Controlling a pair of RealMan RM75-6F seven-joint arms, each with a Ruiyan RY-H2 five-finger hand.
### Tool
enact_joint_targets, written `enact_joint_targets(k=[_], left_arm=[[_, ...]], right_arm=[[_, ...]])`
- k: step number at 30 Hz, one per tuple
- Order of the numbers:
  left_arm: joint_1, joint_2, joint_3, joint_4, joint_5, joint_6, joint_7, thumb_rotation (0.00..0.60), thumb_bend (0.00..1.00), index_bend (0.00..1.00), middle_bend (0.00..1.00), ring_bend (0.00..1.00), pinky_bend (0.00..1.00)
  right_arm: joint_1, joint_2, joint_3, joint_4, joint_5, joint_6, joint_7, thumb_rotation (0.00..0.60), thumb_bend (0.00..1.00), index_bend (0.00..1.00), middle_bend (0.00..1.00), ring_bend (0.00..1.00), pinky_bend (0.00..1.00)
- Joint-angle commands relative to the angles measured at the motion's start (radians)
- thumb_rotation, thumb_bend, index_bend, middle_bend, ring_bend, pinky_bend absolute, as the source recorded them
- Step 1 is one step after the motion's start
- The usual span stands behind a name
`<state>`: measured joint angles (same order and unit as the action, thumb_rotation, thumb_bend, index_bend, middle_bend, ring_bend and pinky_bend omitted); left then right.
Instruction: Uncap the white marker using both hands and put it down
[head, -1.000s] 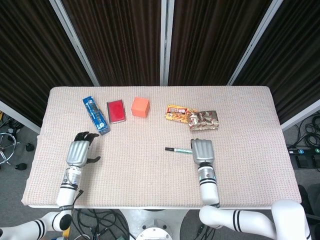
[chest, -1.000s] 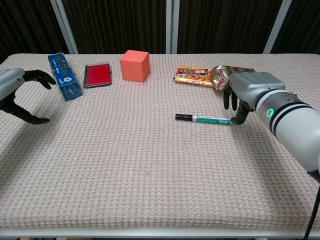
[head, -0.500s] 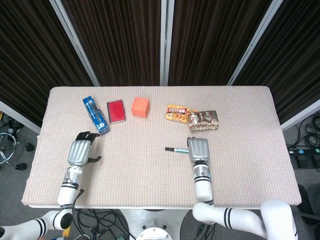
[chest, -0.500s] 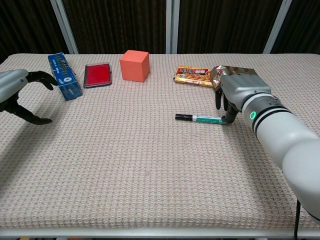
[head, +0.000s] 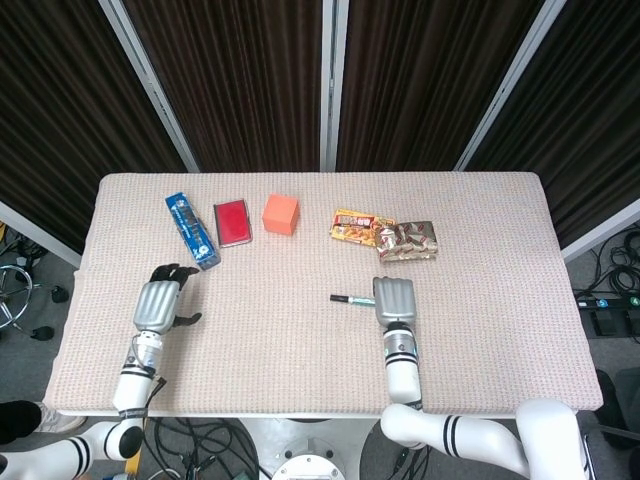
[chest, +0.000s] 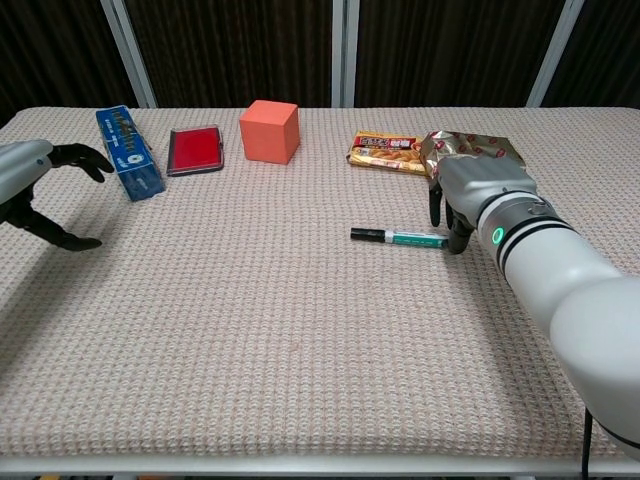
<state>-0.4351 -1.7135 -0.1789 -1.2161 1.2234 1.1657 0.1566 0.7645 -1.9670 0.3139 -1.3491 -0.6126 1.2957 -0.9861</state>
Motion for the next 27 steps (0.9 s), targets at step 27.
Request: enact_joint_targets(k=[27], left_arm=[[0.003,-0.001,0.006,0.011,-0.006,-0.007,-0.013,0.600,0.12,0.23,0.25,0.14,0.15]], right_arm=[[0.022,-0.042,0.022,0.058,0.042,-0.023,-0.039,0.600,0.22,0.52,0.52,0.73,0.90]])
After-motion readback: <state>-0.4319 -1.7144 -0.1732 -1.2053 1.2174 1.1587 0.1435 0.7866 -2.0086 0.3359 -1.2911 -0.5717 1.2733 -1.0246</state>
